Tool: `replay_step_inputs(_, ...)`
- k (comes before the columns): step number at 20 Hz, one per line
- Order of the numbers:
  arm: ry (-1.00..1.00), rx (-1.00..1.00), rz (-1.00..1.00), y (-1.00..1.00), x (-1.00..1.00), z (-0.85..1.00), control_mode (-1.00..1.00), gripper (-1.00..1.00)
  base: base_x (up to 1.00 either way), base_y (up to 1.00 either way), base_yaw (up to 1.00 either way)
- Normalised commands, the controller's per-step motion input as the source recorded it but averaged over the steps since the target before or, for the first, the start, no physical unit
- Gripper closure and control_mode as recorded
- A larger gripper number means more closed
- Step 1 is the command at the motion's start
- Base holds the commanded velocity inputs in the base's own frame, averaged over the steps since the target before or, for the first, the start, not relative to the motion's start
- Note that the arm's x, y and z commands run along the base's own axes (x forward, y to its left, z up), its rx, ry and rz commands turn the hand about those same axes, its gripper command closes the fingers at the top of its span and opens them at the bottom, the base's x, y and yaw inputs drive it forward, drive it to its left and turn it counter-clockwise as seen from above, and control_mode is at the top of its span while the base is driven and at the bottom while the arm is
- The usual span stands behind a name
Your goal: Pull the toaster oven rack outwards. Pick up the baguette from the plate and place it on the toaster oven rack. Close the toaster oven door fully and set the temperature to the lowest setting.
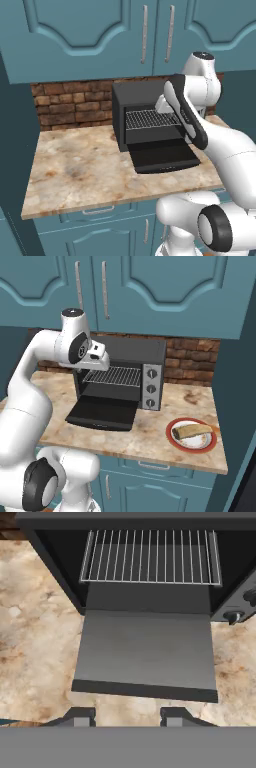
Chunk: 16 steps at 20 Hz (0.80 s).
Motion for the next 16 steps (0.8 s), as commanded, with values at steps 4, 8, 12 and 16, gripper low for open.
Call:
replay_step_inputs(4,-0.01,0.04,-0.1,0.0,-0.3,-0.23,-1.0,-1.0,0.0,0.0,0.0)
replay_step_inputs(8,-0.11,0.1,-0.11,-0.16,-0.08,-0.32,-1.0,-1.0,0.0,0.0,0.0)
replay_step_inputs(12,-0.34,0.31,-0.16,-0.49,0.0,-0.33,-1.0,-1.0,0.0,0.0,0.0)
replay_step_inputs(16,-0.36,0.39,-0.17,-0.56,0.0,-0.17,-1.0,-1.0,0.0,0.0,0.0)
